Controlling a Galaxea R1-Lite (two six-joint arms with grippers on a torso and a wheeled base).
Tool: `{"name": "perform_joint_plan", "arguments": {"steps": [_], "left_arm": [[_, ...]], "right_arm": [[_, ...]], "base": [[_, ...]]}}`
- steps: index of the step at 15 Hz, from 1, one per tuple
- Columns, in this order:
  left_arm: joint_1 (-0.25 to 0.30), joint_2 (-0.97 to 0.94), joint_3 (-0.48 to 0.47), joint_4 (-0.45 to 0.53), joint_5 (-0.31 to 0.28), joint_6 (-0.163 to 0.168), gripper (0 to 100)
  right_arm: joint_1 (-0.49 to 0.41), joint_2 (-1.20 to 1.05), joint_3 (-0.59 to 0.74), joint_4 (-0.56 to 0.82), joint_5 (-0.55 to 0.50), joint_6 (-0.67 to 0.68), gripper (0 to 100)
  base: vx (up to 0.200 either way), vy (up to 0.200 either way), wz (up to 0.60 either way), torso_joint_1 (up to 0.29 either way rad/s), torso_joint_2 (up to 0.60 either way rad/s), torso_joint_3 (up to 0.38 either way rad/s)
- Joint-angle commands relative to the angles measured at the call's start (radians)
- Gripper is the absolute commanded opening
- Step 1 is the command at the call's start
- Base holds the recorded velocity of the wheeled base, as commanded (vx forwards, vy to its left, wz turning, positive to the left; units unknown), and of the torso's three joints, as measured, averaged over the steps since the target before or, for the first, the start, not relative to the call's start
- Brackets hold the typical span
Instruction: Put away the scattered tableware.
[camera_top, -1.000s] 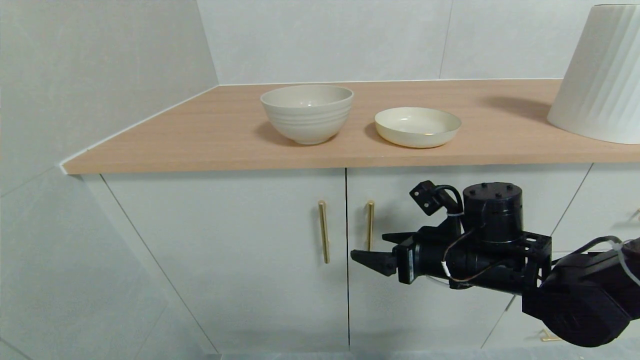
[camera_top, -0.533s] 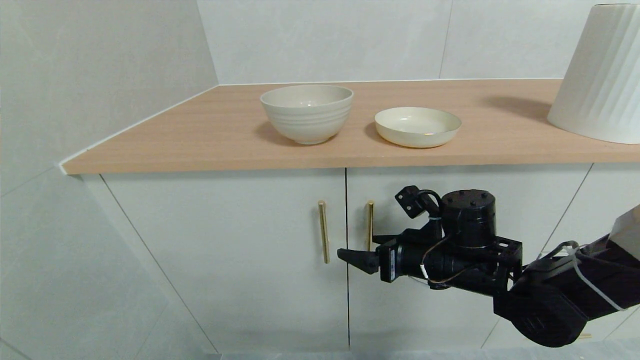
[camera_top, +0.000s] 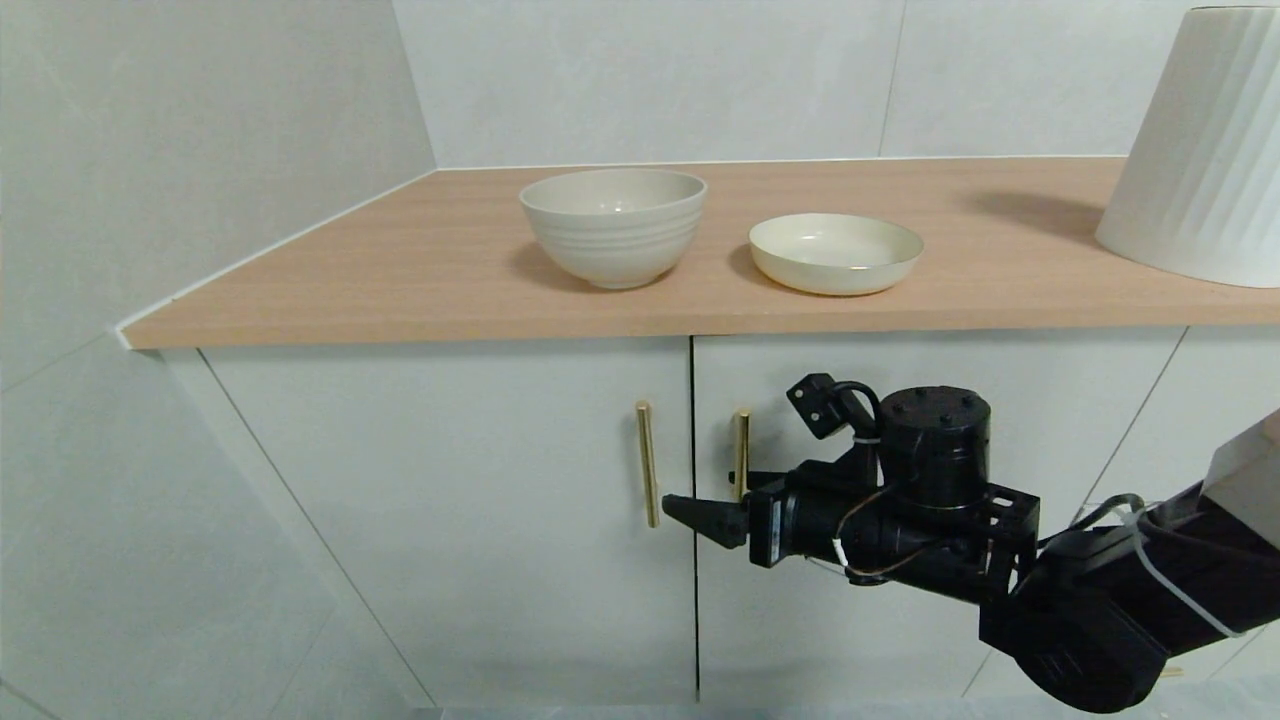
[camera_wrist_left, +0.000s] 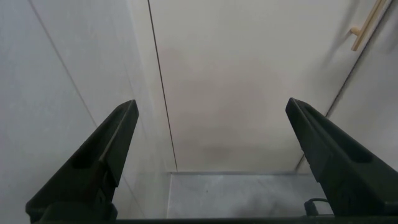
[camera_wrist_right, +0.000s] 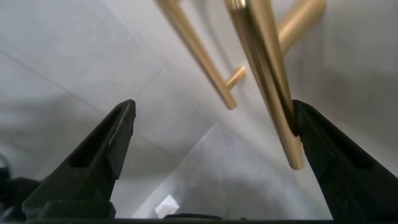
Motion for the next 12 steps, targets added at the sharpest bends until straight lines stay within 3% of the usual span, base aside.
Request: {"name": "perform_joint_plan", "arguments": {"steps": [1, 12], "left_arm": [[0.000, 0.000, 0.000, 0.000, 0.000, 0.000, 100], [0.000, 0.000, 0.000, 0.000, 0.000, 0.007, 100]], "right_arm": [[0.015, -0.062, 0.030, -0.003, 0.009, 0.015, 100], [0.077, -0.194, 0.200, -0.008, 0.015, 0.041, 100]], "base": [[0.000, 0.000, 0.00, 0.000, 0.00, 0.000], [0.000, 0.000, 0.00, 0.000, 0.00, 0.000]]}}
